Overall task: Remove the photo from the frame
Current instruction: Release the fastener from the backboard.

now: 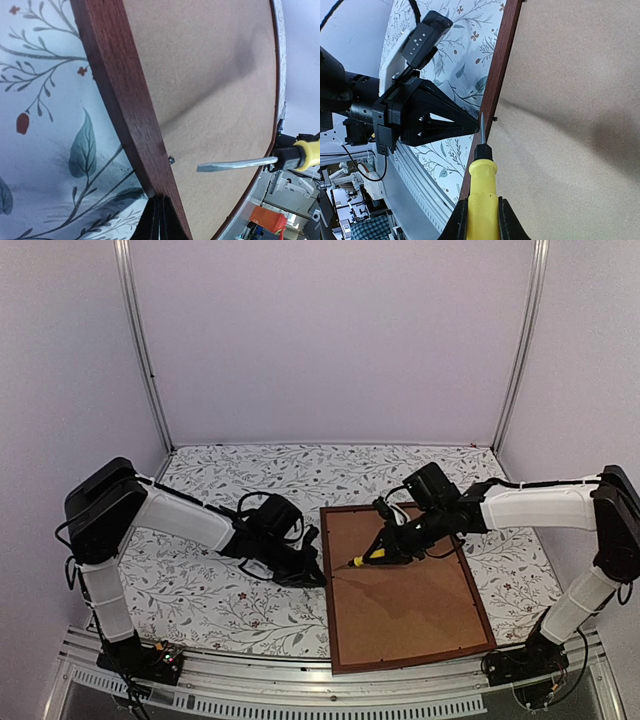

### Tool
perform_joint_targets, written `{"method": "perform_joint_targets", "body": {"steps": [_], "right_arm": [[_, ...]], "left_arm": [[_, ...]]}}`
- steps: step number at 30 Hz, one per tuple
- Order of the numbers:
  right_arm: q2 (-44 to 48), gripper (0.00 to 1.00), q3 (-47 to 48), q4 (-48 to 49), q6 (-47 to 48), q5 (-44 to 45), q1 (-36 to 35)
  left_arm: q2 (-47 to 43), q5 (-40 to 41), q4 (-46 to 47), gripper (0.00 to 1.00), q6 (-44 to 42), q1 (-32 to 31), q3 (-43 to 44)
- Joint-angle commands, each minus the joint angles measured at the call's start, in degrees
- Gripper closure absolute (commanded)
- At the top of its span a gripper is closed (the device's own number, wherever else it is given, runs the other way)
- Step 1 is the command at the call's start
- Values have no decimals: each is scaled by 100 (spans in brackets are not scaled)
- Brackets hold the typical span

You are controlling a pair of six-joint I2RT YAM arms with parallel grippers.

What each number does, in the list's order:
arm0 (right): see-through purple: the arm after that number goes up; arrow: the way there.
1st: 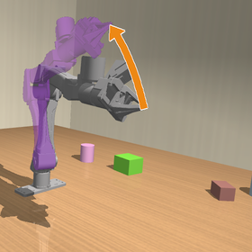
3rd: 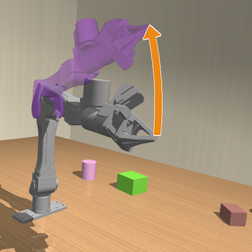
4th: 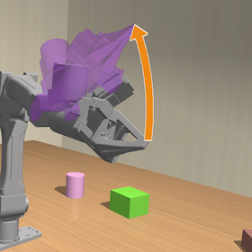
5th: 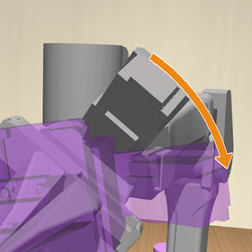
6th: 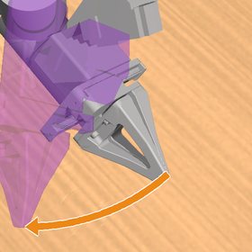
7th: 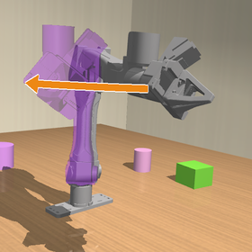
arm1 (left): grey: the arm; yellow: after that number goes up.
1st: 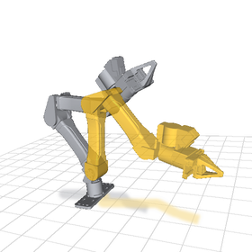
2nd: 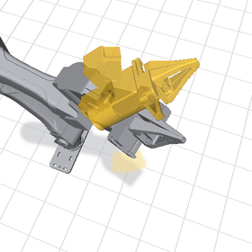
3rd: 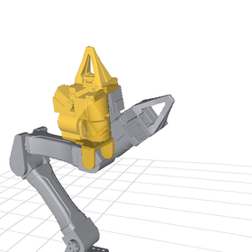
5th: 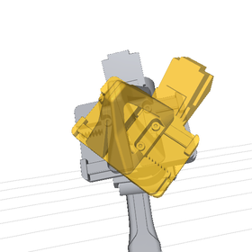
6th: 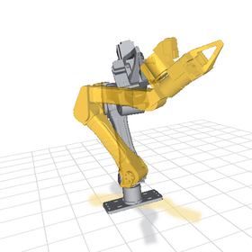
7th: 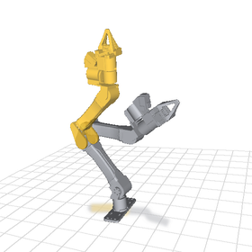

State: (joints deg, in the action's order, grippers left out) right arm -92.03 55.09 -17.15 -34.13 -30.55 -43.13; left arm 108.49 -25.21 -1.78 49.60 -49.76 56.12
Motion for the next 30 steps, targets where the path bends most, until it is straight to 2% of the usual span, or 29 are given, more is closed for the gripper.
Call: {"method": "perform_joint_targets", "body": {"steps": [1, 30], "right_arm": [[278, 100, -32, -68, -50, -61, 96], [-433, 100, -305, 79, 258, -250, 234]], "left_arm": [[233, 226, -157, 96, -81, -43, -48], [225, 210, -147, 97, -82, -45, -74]]}}
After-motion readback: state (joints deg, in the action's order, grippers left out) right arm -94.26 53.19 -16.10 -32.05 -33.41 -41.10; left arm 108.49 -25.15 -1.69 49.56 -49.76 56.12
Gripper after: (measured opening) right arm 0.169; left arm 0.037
